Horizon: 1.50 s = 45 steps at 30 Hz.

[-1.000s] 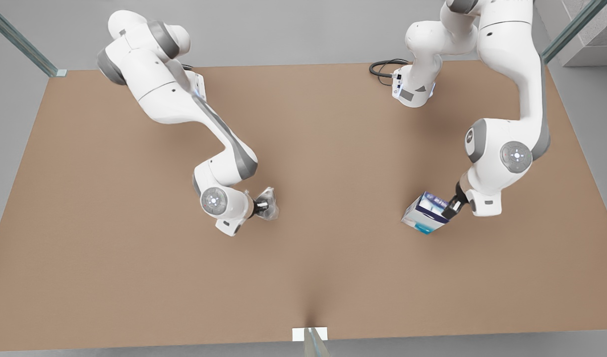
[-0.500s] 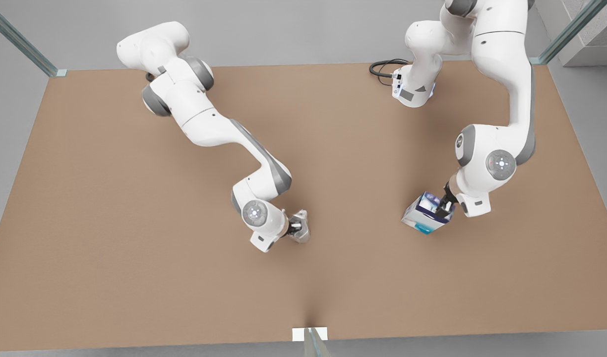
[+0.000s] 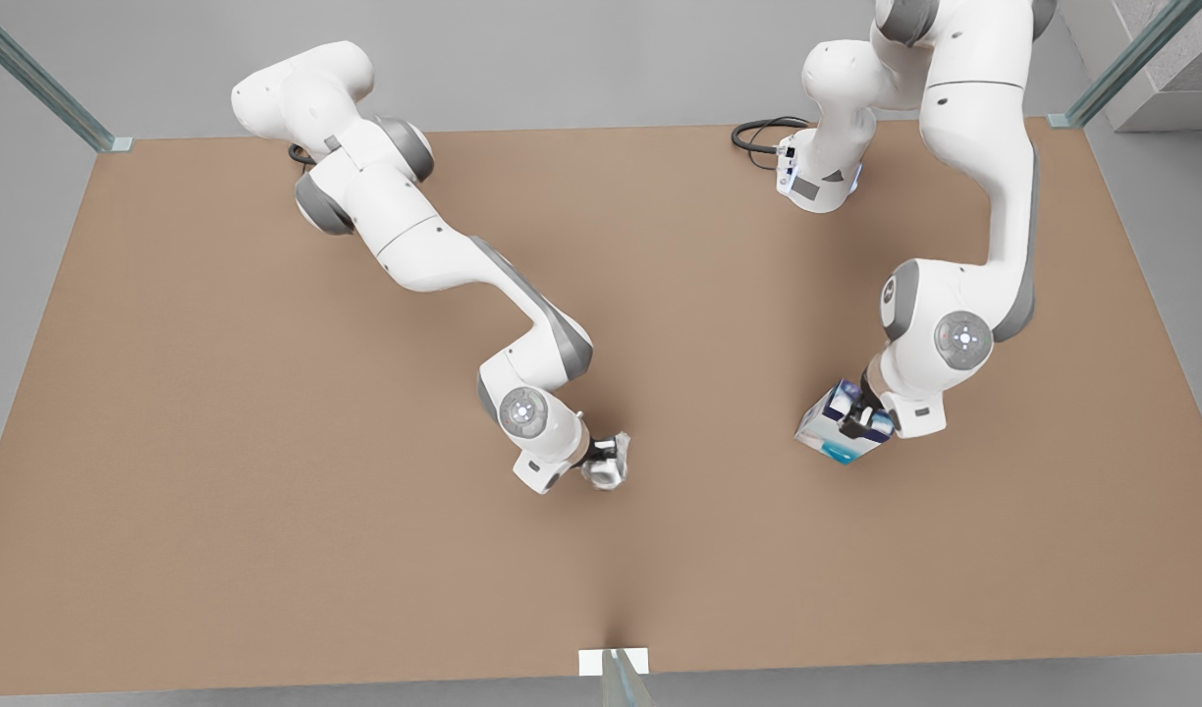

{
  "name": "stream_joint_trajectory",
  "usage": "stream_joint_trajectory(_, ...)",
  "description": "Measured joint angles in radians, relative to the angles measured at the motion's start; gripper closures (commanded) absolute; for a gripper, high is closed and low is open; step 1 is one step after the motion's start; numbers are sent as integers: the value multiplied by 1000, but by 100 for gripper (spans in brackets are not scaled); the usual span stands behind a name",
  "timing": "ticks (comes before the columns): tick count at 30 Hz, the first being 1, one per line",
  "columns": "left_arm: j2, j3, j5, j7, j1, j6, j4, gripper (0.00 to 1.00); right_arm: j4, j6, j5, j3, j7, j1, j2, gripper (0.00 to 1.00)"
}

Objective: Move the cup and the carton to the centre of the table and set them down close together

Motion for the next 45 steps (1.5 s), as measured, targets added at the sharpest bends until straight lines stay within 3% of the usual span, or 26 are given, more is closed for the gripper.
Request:
stream_joint_trajectory(12, 37, 1, 0, 8, 0, 25, -2, 0, -108, -13, -19, -2, -17, 6, -124, 0)
stream_joint_trajectory(14, 43, 1, 0, 9, 0, 27, -2, 11, -112, -19, -18, -2, -16, 5, -155, 0)
stream_joint_trajectory(16, 45, -1, 0, 12, -1, 28, 0, 46, -153, -18, -18, -2, -16, 3, -205, 0)
stream_joint_trajectory(18, 45, 0, 0, 12, 0, 28, 0, 46, -209, -20, -16, -52, -18, -11, -293, 0)
stream_joint_trajectory(23, 30, -5, -2, -6, -15, 5, 30, 38, -444, -108, -21, -64, -75, -195, -588, 0)
stream_joint_trajectory(26, 11, -83, -8, -131, -24, -246, 186, 35, -486, -278, -19, -65, -184, -416, -735, 0)
stream_joint_trajectory(28, 12, -99, -13, -444, -232, -309, 262, 35, -394, -493, -100, -144, -314, -443, -776, 0)
stream_joint_trajectory(30, 70, -99, -18, -598, -394, -311, 381, 34, -387, -532, -99, -229, -408, -456, -786, 0)
stream_joint_trajectory(32, 184, -119, -20, -714, -464, -315, 523, 34, -491, -519, -99, -236, -434, -495, -888, 0)
stream_joint_trajectory(34, 212, -129, -22, -753, -484, -299, 532, 34, -549, -508, -107, -238, -504, -535, -949, 0)
stream_joint_trajectory(37, 255, -129, -26, -751, -487, -277, 523, 32, -526, -531, -116, -240, -548, -551, -957, 0)
stream_joint_trajectory(41, 283, -129, -35, -745, -487, -169, 517, 32, -292, -521, -123, -239, -546, -550, -744, 0)
stream_joint_trajectory(45, 317, -128, -41, -736, -487, -158, 517, 28, -291, -521, -121, -238, -538, -540, -735, 0)
